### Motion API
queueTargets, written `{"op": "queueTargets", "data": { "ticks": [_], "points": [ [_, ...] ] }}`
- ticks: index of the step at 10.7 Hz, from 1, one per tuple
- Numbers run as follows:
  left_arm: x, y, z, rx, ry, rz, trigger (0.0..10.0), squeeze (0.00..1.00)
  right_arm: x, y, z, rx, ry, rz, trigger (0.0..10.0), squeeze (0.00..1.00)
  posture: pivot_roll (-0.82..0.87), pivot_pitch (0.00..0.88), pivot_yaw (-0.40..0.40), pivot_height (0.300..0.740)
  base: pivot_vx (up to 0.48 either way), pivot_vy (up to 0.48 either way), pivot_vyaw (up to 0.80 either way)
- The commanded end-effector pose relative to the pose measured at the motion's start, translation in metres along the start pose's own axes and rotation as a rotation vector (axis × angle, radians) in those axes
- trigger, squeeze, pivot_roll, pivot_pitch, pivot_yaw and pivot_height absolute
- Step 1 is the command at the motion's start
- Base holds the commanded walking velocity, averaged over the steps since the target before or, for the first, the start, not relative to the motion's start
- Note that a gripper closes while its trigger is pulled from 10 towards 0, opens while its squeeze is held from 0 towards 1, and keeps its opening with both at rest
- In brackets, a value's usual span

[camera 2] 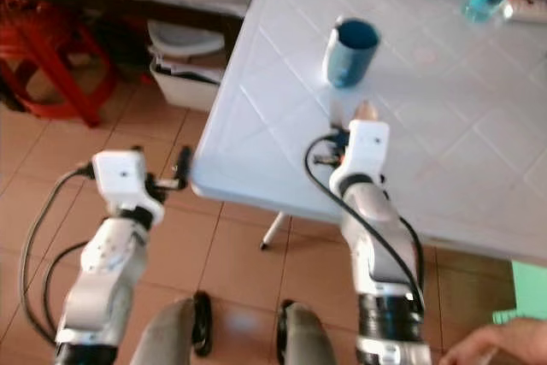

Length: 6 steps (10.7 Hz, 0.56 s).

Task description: Setting the table

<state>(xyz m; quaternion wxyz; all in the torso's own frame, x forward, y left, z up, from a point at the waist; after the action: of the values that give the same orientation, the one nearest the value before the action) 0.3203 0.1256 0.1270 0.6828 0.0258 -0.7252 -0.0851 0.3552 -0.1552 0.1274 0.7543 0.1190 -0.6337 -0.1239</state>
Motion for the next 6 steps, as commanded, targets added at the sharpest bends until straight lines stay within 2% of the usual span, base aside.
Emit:
{"op": "queueTargets", "data": {
  "ticks": [1, 4, 5, 6],
  "points": [
    [-0.003, 0.004, -0.001, 0.013, 0.019, 0.000, 10.0, 0.00, -0.037, -0.003, 0.002, -0.013, 0.133, -0.028, 10.0, 0.00, -0.06, 0.240, -0.006, 0.740, 0.000, 0.480, 0.00],
    [-0.002, 0.004, -0.002, 0.007, 0.010, -0.012, 10.0, 0.00, -0.038, -0.006, 0.001, -0.037, 0.138, -0.012, 10.0, 0.00, -0.07, 0.233, -0.004, 0.740, 0.000, 0.480, 0.00],
    [-0.001, 0.003, -0.002, 0.010, 0.006, -0.011, 10.0, 0.00, -0.030, -0.007, 0.001, -0.067, 0.072, 0.051, 10.0, 0.00, -0.07, 0.231, -0.003, 0.740, 0.000, 0.480, 0.00],
    [0.001, 0.001, -0.004, 0.009, -0.001, -0.008, 10.0, 0.00, -0.024, -0.003, -0.001, -0.048, 0.040, 0.029, 10.0, 0.00, -0.07, 0.231, -0.003, 0.740, 0.000, 0.480, 0.00]
  ]
}}
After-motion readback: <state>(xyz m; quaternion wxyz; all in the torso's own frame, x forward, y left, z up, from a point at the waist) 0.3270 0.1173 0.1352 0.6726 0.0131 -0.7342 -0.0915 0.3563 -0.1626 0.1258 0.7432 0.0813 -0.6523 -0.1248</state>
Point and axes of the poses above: a point about 5 cm out from each wrist's last joint towards the gripper, its own z axis pointing back from the gripper into the wrist, its own x axis along the axis of the wrist's last joint, y = z × x, the point moved 5 cm from there along -z, pointing out of the wrist towards the gripper, and after that the axes turned 14 degrees about -z, right-handed, at the moved point
